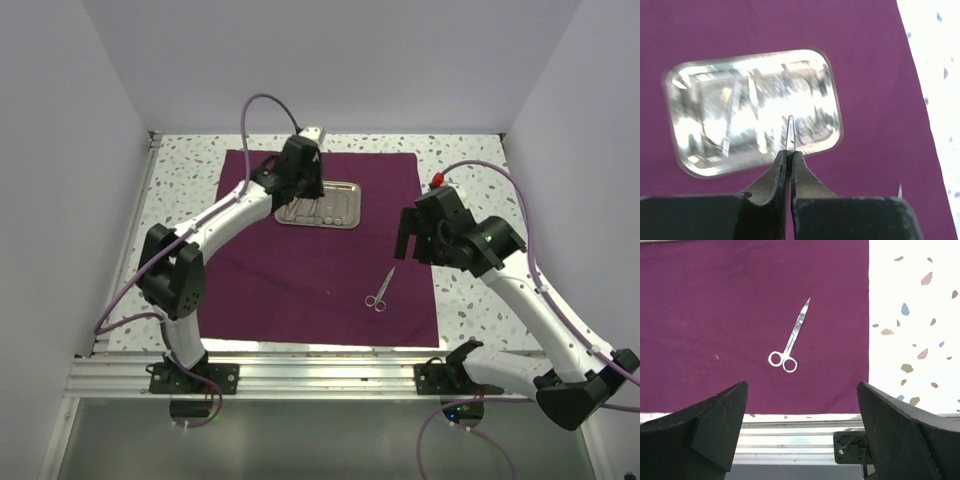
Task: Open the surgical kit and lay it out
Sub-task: Place the medical item in the surgical kit.
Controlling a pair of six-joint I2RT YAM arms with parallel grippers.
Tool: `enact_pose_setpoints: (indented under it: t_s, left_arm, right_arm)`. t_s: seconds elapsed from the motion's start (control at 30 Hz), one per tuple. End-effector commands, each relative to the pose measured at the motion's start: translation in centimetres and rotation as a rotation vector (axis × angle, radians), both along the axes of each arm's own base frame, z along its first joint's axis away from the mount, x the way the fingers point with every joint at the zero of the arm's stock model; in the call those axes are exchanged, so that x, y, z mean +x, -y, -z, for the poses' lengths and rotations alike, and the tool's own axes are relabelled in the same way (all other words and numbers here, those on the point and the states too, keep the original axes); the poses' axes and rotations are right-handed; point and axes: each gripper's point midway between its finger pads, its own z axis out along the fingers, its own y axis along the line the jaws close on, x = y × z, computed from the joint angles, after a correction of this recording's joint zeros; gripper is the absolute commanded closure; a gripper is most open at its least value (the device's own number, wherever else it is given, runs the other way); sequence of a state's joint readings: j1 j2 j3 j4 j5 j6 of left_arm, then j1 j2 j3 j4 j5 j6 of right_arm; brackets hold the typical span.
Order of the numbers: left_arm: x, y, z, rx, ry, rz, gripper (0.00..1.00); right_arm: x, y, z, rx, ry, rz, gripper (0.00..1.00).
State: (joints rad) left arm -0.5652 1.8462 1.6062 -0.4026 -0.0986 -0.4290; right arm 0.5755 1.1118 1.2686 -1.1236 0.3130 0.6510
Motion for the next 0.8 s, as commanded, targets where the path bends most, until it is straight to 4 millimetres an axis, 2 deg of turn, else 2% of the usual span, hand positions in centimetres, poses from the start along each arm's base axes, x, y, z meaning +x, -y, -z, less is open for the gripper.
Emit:
enact_pose_setpoints:
  t_s: [0.0,0.13,0.23,0.3,0.33,0.4,0.43,0.53,0.6,0.7,0.77]
  left_arm:
    - [-3.9,3.5,4.6,-0.051,-0.112,0.020,1.00]
    - [-6.6,6.2,6.5,-0.065,-0.165,0.009,1.00]
    - [-8.2,9.3,6.4,-0.085,-0.169,0.037,1.00]
    - [-9.1,10.9,6.7,-0.100,-0.185,0.046,1.00]
    - [-10.3,12.2,7.6,-0.096,-0.206,0.067,1.00]
    - [-11.7,14.1,7.8,-0.120,-0.222,0.076,1.00]
    - [-12.1,14.7,8.7,-0.114,-0.240,0.075,1.00]
    - [-13.3,16.7,9.0,-0.114,-0.248,0.070,1.00]
    - [-14.1,17.0,10.0,-0.075,-0.260,0.052,1.00]
    - [-14.3,17.5,10.5,-0.074,-0.282,0.046,1.00]
    - [-14.7,18.1,10.8,-0.078,-0.305,0.071,0.86]
  right_arm:
    - [-1.5,0.4,-0.4,0.011,-0.018,-0.025,0.05]
    - [-3.3,1.5,-0.9,0.024,-0.006,-0.031,0.03]
    - [-4.6,2.1,-0.6,0.023,-0.017,-0.039,0.02]
    - [-5.1,2.5,-0.3,0.012,-0.026,-0.046,0.02]
    - [-5.4,2.8,-0.2,0.005,-0.034,-0.044,0.02]
    - [-5.8,3.0,0.0,0.003,-0.037,-0.052,0.02]
    - [-6.0,3.0,0.1,0.001,-0.041,-0.050,0.02]
    - [-6.1,3.4,0.2,-0.014,-0.041,-0.049,0.02]
    - [-5.9,3.5,0.1,-0.031,-0.040,-0.054,0.02]
    - [-5.7,3.7,0.2,-0.047,-0.043,-0.048,0.02]
    - [-5.6,3.7,0.3,-0.053,-0.045,-0.048,0.02]
